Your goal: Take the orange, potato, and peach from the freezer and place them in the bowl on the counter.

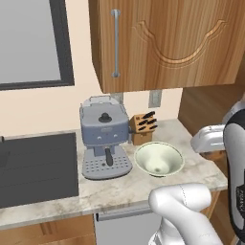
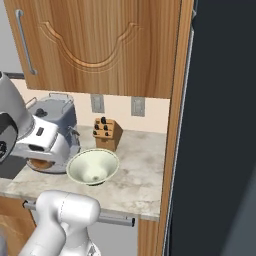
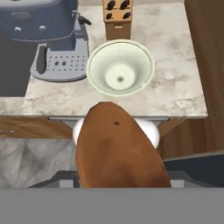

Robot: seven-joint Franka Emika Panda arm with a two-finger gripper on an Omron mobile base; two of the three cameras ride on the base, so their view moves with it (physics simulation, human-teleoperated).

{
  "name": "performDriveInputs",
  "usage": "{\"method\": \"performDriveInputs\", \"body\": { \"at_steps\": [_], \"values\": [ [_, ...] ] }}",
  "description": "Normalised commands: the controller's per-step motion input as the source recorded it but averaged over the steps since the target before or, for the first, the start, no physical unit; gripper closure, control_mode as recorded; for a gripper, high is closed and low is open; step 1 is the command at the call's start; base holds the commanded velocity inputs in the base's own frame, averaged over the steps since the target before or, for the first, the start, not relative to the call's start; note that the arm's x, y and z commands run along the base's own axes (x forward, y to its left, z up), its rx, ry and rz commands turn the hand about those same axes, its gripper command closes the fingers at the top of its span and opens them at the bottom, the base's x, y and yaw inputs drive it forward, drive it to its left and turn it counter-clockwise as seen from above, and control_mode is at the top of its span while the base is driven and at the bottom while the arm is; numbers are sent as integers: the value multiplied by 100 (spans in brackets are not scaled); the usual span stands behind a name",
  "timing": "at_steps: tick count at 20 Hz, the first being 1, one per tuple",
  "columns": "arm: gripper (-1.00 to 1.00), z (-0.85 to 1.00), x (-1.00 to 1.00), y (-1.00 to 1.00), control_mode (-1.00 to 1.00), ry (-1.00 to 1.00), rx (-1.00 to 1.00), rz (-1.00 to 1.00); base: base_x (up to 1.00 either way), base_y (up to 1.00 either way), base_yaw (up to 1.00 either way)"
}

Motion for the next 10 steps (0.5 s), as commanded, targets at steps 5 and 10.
{"method": "performDriveInputs", "body": {
  "at_steps": [5,10],
  "values": [
    [100,-35,68,-3,-100,24,0,0,0,0,0],
    [100,-48,65,-6,-100,23,0,0,0,0,0]
  ]
}}
